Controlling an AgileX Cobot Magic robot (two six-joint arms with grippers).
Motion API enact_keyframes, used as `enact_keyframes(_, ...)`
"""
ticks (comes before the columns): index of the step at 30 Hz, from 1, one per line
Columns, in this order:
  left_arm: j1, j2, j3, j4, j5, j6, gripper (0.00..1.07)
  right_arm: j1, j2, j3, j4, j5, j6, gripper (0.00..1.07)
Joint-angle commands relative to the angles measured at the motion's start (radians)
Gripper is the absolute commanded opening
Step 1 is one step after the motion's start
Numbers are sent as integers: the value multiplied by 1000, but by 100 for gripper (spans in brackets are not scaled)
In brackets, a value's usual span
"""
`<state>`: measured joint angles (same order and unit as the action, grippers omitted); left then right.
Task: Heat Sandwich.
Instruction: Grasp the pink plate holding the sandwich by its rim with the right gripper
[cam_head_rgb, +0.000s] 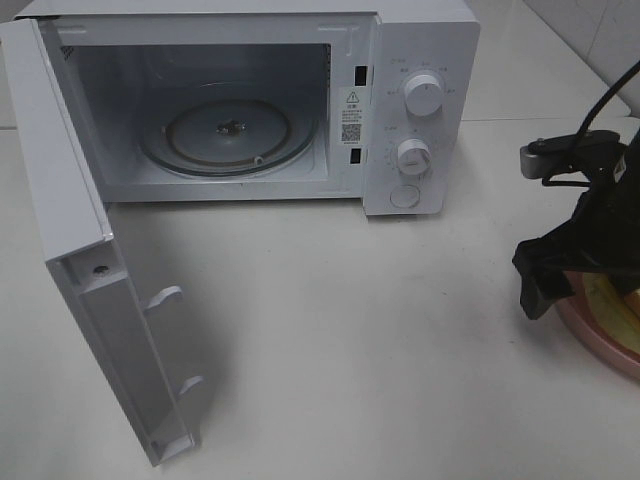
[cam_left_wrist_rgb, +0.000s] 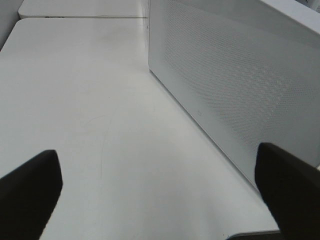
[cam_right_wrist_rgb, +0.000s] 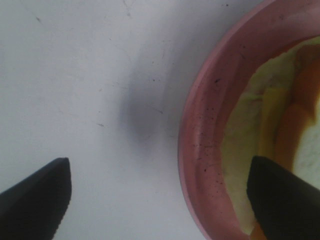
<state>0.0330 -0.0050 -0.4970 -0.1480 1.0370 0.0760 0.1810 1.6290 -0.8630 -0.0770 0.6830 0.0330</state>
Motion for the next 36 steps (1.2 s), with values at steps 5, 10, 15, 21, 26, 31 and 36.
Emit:
enact_keyframes(5, 1, -26, 5, 0, -10, -2, 101, -8, 101, -4, -54, -45, 43, 88)
enact_keyframes(10, 1, -26, 5, 0, -10, -2, 101, -8, 143, -8, -54, -78, 43, 87)
enact_keyframes(15, 1, -26, 5, 0, -10, -2, 101, -8, 188, -12, -54, -81, 43, 86)
enact_keyframes(21, 1, -26, 5, 0, -10, -2, 101, -8, 190, -12, -57, -89, 36, 83)
enact_keyframes(26, 1, -26, 5, 0, -10, -2, 101, -8, 190, -12, -86, -89, 55, 69)
enact_keyframes(31, 1, -26, 5, 0, -10, -2, 101, -8, 190, -12, -154, -88, 136, 41)
enact_keyframes(36, 1, -26, 5, 0, -10, -2, 101, -8, 190, -12, -204, -78, 202, 0)
